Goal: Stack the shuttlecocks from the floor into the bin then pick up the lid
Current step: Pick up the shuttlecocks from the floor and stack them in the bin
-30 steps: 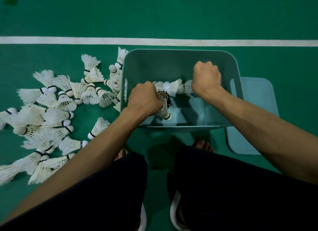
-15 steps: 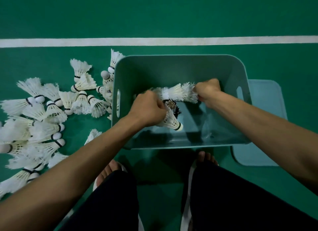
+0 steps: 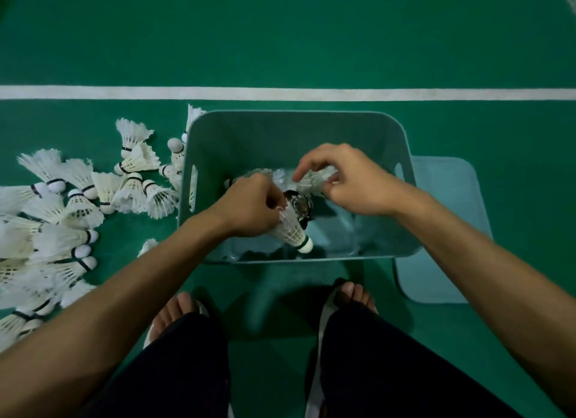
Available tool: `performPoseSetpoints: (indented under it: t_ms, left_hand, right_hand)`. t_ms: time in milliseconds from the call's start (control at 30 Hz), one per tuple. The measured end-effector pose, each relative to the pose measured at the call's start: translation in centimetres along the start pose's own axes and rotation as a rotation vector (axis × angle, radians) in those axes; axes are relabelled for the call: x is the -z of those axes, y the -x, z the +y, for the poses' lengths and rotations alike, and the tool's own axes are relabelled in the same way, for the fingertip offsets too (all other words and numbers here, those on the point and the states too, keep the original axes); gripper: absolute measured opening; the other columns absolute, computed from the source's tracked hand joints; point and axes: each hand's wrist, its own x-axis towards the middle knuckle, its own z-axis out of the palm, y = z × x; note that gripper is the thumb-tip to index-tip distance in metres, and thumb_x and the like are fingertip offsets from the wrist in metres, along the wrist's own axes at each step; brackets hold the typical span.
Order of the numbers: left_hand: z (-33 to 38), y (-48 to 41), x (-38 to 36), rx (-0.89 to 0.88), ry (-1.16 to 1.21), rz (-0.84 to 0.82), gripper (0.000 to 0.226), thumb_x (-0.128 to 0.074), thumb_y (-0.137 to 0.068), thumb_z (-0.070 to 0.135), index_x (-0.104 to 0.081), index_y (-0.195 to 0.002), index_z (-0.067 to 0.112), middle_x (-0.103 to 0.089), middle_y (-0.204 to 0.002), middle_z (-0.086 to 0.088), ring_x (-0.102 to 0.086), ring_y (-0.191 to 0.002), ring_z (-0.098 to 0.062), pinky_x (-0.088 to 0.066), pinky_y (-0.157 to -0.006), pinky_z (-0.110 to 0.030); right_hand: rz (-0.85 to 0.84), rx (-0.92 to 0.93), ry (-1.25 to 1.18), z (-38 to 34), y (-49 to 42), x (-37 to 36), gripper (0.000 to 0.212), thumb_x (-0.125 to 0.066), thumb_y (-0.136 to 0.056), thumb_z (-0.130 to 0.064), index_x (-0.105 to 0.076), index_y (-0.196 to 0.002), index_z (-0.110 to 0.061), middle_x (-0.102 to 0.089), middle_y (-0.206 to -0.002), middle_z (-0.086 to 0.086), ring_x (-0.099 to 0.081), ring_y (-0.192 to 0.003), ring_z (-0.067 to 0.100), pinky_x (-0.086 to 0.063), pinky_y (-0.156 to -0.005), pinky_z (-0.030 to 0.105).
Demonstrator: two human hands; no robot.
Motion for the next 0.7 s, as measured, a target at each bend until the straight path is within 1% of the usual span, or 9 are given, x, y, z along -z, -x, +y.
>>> performPoseSetpoints:
  t_ms: [67, 167, 300, 367, 433, 500, 600, 633, 700]
  left_hand:
    - [-0.4, 0.0, 0.4, -0.08, 0.013, -0.03, 0.042, -0.056, -0.074, -0.008, -0.036, -0.045, 0.016, -0.033, -0.046, 0.005, -0.029, -0.045, -0.011, -0.024, -0.05, -0.028]
    - [-0.9, -0.3, 0.3, -0.137, 0.056, -0.053, 0.039, -0.054, -0.072, -0.01, -0.038, -0.047, 0.016, -0.034, -0.05, 0.002, -0.028, -0.048, -0.012, -0.025, -0.051, -0.027]
    - [-1.7, -0.4, -0.4, -0.138, 0.195, -0.051, 0.036, -0.054, -0.077, -0.01, -0.054, -0.051, 0.016, -0.045, -0.05, 0.007, -0.035, -0.047, -0.004, -0.031, -0.05, -0.022]
    - [-2.0, -0.4, -0.7, -0.118, 0.287, -0.03, 0.024, -0.059, -0.082, -0.005, -0.067, -0.064, 0.009, -0.054, -0.055, 0.006, -0.041, -0.05, -0.003, -0.035, -0.052, -0.022]
    - [-2.2, -0.6, -1.0, -0.093, 0.247, -0.025, 0.016, -0.062, -0.086, 0.002, -0.068, -0.072, 0.002, -0.057, -0.059, 0.001, -0.044, -0.052, -0.006, -0.036, -0.054, -0.025]
    - [-2.4, -0.9, -1.3, -0.057, 0.099, -0.064, 0.018, -0.061, -0.09, 0.008, -0.064, -0.074, 0.0, -0.059, -0.066, -0.01, -0.048, -0.058, -0.015, -0.036, -0.057, -0.029]
    - [-2.3, -1.3, -1.5, 0.041, -0.055, -0.162, 0.021, -0.054, -0.091, 0.005, -0.056, -0.07, 0.009, -0.056, -0.069, -0.01, -0.05, -0.064, -0.022, -0.035, -0.056, -0.029]
    - [-2.2, -1.3, -1.6, 0.07, -0.091, -0.177, 0.023, -0.053, -0.091, 0.004, -0.052, -0.068, 0.01, -0.054, -0.069, -0.009, -0.049, -0.063, -0.023, -0.035, -0.055, -0.03]
    - [-2.0, -1.2, -1.8, 0.111, -0.132, -0.183, 0.024, -0.05, -0.09, 0.003, -0.048, -0.067, 0.009, -0.054, -0.068, -0.008, -0.049, -0.061, -0.022, -0.038, -0.057, -0.032]
  right_hand:
    - [-0.183, 0.014, 0.101, 0.1, 0.1, -0.5, 0.05, -0.061, -0.082, 0.009, -0.072, -0.116, -0.026, -0.061, -0.126, -0.002, -0.056, -0.119, 0.016, -0.05, -0.093, 0.033]
    - [-0.215, 0.085, 0.266, 0.6, 0.3, -1.4, 0.035, -0.076, -0.081, -0.006, -0.073, -0.11, -0.024, -0.064, -0.121, -0.003, -0.059, -0.115, 0.016, -0.047, -0.104, 0.037]
    - [-0.108, 0.107, 0.429, 1.4, 0.6, -1.8, 0.01, -0.083, -0.08, -0.025, -0.075, -0.084, -0.027, -0.059, -0.128, 0.0, -0.053, -0.119, 0.018, -0.047, -0.1, 0.04]
    - [-0.034, 0.083, 0.579, 1.7, 1.0, -1.2, 0.01, -0.084, -0.079, -0.033, -0.077, -0.08, -0.026, -0.057, -0.133, 0.002, -0.047, -0.12, 0.022, -0.05, -0.093, 0.041]
    - [0.062, 0.048, 0.734, 1.8, 1.4, -0.4, 0.014, -0.084, -0.078, -0.037, -0.08, -0.079, -0.024, -0.059, -0.125, 0.004, -0.046, -0.115, 0.027, -0.051, -0.084, 0.041]
    - [0.213, -0.079, 0.825, 1.6, 1.4, 0.0, 0.015, -0.081, -0.08, -0.034, -0.08, -0.082, -0.02, -0.06, -0.111, 0.005, -0.047, -0.109, 0.03, -0.047, -0.074, 0.037]
    - [0.409, -0.327, 0.856, 1.1, 0.0, -0.3, 0.007, -0.071, -0.084, -0.013, -0.071, -0.085, -0.006, -0.062, -0.101, 0.014, -0.055, -0.098, 0.037, -0.038, -0.065, 0.036]
    - [0.428, -0.351, 0.866, 0.9, -0.5, -0.5, 0.006, -0.068, -0.084, -0.005, -0.063, -0.08, -0.005, -0.064, -0.098, 0.017, -0.058, -0.09, 0.038, -0.037, -0.063, 0.036]
    - [0.418, -0.365, 0.875, 0.8, -1.6, -1.2, 0.022, -0.061, -0.08, 0.007, -0.047, -0.075, -0.008, -0.067, -0.093, 0.021, -0.059, -0.08, 0.038, -0.037, -0.061, 0.038]
